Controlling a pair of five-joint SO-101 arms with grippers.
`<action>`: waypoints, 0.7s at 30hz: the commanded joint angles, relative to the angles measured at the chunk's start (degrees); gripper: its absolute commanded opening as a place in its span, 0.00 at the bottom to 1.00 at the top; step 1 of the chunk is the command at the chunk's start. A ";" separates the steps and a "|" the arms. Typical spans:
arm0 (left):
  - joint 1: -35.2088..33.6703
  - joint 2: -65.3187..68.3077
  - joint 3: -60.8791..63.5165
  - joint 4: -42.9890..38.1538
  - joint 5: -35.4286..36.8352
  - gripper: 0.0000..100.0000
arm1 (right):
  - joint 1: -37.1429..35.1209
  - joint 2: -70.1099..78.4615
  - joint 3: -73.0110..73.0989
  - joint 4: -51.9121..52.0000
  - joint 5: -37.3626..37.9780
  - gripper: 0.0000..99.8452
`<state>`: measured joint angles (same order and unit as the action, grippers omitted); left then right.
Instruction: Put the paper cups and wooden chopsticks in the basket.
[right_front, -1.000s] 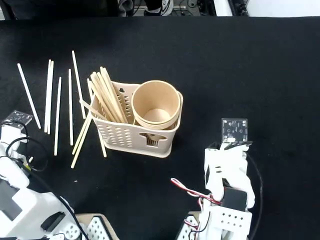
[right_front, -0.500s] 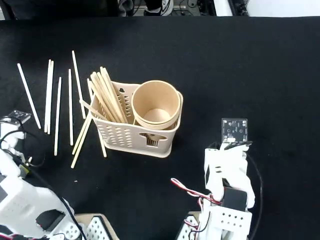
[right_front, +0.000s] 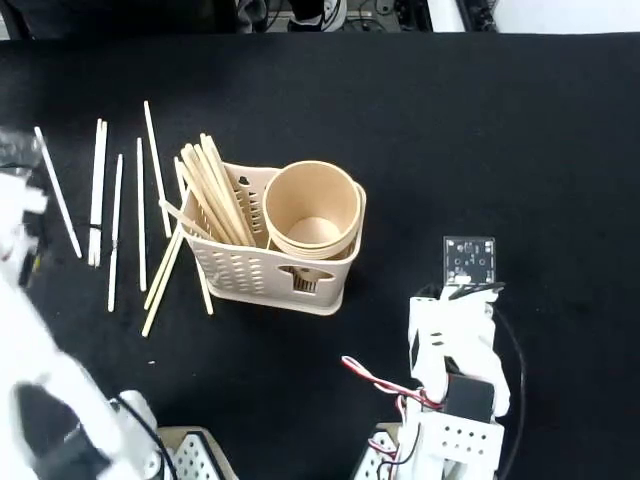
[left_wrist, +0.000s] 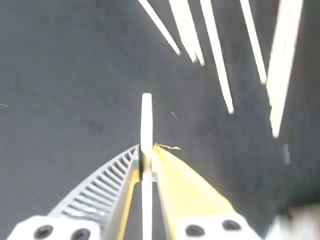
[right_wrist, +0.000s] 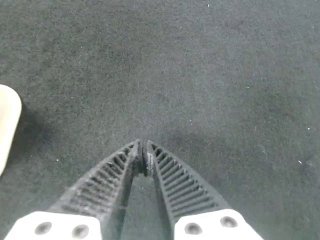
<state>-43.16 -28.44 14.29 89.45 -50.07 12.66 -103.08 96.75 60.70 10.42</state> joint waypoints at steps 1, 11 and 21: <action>8.48 -24.00 -0.92 -11.52 21.54 0.03 | -0.35 -3.91 -0.22 0.26 -0.35 0.01; 16.84 -48.26 17.89 -52.40 64.97 0.03 | -0.35 -3.91 -0.22 0.26 -0.35 0.01; 42.33 -52.48 22.20 -54.24 67.34 0.03 | -0.35 -3.91 -0.22 0.26 -0.35 0.01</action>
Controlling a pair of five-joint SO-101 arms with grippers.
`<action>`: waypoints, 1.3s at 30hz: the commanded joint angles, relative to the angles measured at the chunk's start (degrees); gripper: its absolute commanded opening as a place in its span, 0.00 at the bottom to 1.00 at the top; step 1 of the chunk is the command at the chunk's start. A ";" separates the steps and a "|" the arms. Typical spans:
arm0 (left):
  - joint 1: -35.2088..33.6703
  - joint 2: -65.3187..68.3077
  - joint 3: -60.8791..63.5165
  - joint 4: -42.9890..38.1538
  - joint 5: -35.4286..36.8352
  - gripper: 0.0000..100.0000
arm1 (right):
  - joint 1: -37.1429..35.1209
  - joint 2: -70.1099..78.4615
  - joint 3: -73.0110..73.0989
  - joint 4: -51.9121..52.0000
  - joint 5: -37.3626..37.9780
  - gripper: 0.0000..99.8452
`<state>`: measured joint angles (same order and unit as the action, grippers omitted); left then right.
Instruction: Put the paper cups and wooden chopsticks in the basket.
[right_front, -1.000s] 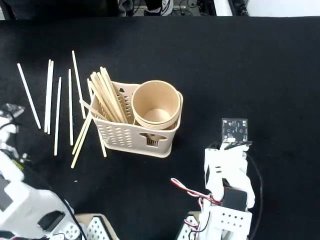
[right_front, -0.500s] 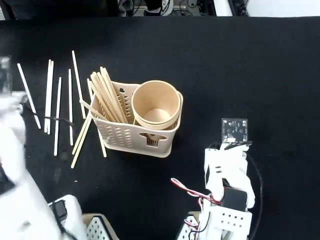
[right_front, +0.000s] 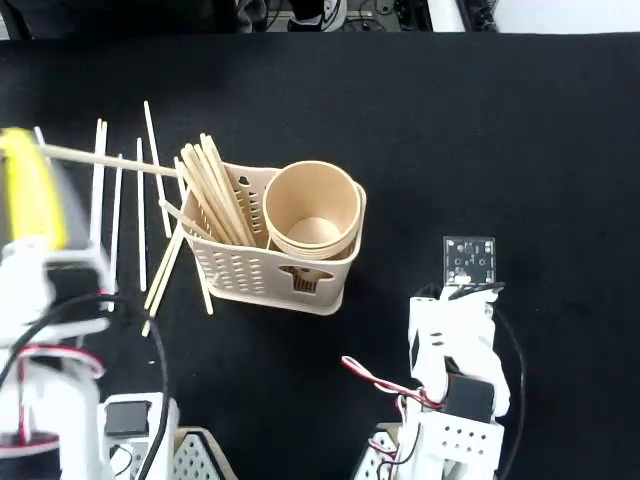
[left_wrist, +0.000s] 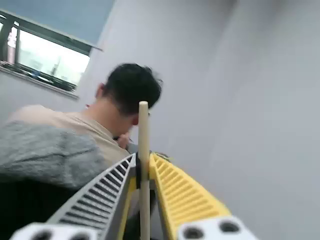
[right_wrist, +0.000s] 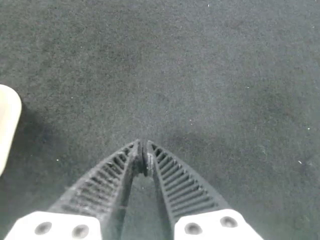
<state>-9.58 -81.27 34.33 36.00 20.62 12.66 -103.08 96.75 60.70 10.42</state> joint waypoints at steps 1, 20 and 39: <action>9.71 0.70 3.38 -1.14 -4.31 0.03 | -0.35 -3.91 -0.22 0.26 -0.35 0.01; 10.24 3.78 16.31 2.20 -5.27 0.18 | -0.44 -3.91 -0.22 0.26 -0.35 0.01; -16.84 47.38 -24.40 40.79 -12.75 0.23 | -0.53 -3.91 -0.22 0.26 -0.35 0.01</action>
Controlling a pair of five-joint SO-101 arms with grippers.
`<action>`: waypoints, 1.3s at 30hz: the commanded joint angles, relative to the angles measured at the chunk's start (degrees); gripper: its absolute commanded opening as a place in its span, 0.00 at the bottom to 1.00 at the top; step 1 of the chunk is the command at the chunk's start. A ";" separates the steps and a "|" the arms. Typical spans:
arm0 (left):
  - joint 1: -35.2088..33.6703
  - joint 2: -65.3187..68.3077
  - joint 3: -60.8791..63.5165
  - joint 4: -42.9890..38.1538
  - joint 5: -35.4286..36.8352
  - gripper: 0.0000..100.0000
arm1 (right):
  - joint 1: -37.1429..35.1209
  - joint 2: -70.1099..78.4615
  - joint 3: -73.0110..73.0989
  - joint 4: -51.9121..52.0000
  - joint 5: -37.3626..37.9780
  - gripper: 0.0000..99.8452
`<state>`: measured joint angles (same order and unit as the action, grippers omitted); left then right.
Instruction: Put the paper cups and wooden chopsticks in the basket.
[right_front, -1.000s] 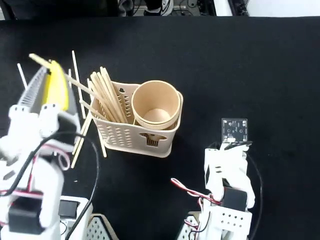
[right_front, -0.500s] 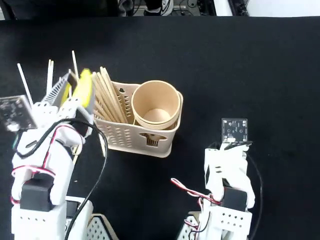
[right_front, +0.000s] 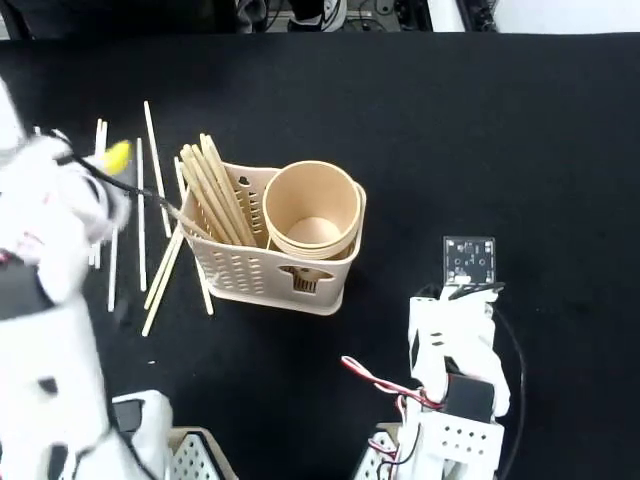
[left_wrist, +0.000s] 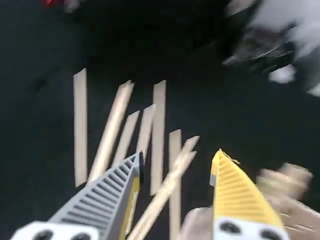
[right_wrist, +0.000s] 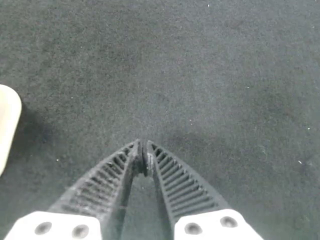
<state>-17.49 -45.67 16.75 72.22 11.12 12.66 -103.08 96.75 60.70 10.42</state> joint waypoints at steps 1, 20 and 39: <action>-10.42 14.95 -6.99 4.40 -4.04 0.23 | -0.53 -3.91 -0.22 0.26 -0.35 0.01; -19.38 83.25 -48.84 -3.08 -12.40 0.23 | -0.62 -3.91 -0.22 0.26 -0.35 0.01; -16.66 127.03 -112.13 20.75 -10.37 0.03 | -0.62 -3.91 -0.22 0.26 -0.35 0.01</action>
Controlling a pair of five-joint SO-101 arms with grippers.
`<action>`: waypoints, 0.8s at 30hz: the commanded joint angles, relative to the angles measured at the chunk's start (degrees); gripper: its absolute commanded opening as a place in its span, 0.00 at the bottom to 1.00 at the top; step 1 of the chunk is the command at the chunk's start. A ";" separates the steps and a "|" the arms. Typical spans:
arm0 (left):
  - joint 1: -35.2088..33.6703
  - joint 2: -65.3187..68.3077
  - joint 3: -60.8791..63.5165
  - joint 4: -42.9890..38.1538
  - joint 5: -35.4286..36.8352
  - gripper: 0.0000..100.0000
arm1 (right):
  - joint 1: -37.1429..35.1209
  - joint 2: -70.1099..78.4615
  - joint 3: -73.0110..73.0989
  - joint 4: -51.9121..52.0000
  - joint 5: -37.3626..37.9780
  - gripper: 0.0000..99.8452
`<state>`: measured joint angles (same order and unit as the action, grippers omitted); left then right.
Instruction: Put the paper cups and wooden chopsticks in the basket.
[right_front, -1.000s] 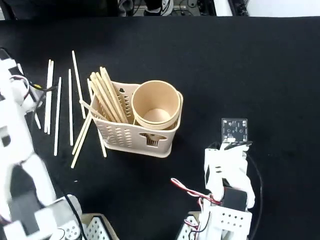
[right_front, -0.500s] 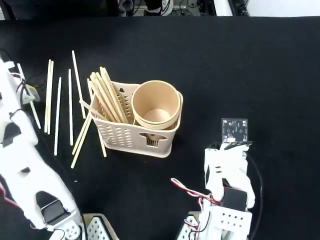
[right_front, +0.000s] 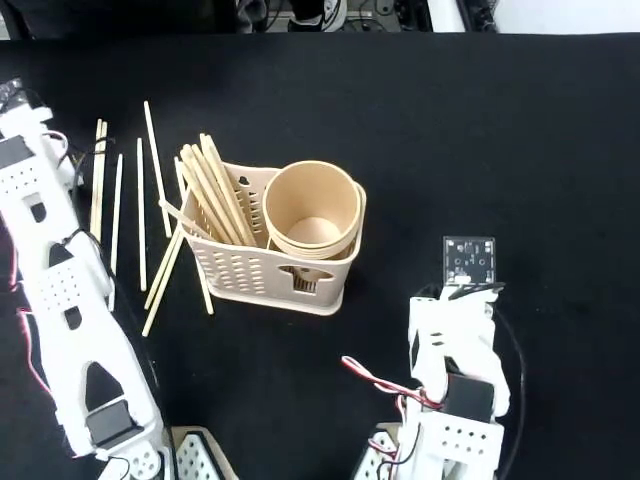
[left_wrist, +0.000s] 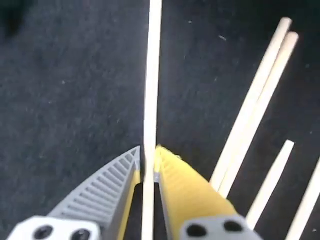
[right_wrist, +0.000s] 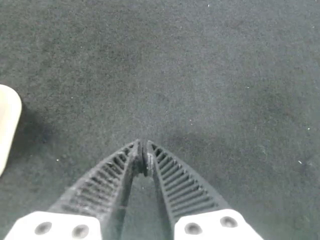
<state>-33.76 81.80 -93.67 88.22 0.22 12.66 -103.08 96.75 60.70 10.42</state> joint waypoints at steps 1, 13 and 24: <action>-0.04 -1.41 -1.71 7.03 0.62 0.03 | -0.62 -3.91 -0.22 0.26 -0.35 0.01; 1.89 -35.78 24.57 13.01 7.03 0.03 | -0.62 -3.91 -0.22 0.26 -0.35 0.01; 10.68 -90.46 62.29 10.11 7.03 0.03 | -0.70 -3.91 -0.22 0.35 -0.44 0.01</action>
<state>-25.93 12.53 -39.69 100.79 6.81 12.66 -103.08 96.75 60.70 10.42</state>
